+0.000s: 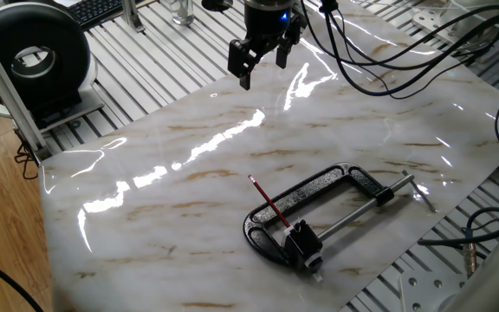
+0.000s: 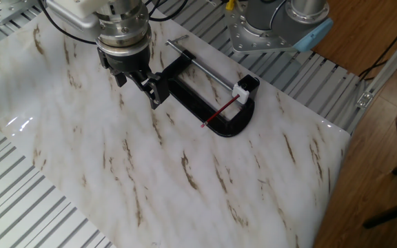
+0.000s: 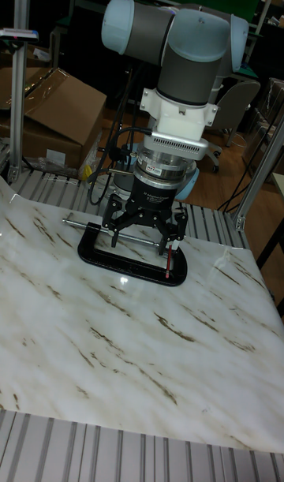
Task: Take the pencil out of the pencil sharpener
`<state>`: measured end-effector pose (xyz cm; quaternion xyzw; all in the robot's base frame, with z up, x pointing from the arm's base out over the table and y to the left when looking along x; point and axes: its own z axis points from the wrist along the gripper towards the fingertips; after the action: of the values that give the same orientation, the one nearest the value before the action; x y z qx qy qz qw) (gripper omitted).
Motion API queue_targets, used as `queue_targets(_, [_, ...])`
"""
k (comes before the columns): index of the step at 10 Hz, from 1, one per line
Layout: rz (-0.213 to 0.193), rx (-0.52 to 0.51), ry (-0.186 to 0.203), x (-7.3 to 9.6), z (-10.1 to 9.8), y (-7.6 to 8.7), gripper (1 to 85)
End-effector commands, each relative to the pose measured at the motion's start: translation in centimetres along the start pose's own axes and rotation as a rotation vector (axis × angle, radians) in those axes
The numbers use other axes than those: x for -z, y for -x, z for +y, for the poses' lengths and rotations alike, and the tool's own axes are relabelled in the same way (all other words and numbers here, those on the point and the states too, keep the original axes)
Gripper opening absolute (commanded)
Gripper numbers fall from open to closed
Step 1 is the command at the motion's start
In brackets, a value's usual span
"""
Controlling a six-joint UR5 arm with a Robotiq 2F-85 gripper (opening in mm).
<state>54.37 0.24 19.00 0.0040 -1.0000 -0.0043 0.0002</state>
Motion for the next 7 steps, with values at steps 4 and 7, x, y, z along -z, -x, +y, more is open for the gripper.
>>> queue_targets(4, [-0.172,-0.254,0.060,0.32,1.32,4.57,1.0])
queue_targets(7, [-0.172,-0.255,0.059,0.30,1.34,4.59,1.0])
